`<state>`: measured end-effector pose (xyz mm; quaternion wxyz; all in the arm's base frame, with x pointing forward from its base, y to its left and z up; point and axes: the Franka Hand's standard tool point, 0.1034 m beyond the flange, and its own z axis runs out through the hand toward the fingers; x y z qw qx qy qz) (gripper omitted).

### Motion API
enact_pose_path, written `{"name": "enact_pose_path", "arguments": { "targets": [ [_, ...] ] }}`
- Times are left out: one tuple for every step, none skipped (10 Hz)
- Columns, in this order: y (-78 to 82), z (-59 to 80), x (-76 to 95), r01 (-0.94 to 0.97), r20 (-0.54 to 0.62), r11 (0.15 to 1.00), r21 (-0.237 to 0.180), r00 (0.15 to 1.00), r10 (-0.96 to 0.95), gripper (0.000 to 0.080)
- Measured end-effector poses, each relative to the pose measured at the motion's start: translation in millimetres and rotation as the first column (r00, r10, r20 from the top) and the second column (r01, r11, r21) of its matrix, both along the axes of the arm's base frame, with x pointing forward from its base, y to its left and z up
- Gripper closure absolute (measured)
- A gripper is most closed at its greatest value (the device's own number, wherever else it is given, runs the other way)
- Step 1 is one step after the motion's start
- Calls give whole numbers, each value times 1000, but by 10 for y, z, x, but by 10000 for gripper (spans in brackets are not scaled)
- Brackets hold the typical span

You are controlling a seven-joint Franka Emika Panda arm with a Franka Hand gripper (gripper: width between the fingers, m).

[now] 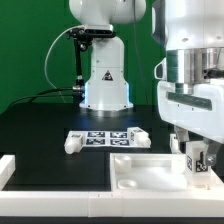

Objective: Assemble one leg

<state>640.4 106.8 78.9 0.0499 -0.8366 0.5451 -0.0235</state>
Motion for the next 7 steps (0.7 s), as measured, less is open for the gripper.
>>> {"name": "enact_pose_path", "arguments": {
  "targets": [
    [16,3,5,-153,9,988,-14,988,154,169],
    [46,-5,-13,-265,5,964,-22,964,265,169],
    [35,-6,-10,-315,8,949,-29,949,315,153],
    [30,-7,-11,-362,9,932,-35,932,362,151],
    [28,-8,-11,-428,10,903,-42,903,429,151],
    [25,-2,3,-556,5,828,-70,830,558,151],
    [67,13,40,-715,-5,692,-104,696,718,151]
  ]
}}
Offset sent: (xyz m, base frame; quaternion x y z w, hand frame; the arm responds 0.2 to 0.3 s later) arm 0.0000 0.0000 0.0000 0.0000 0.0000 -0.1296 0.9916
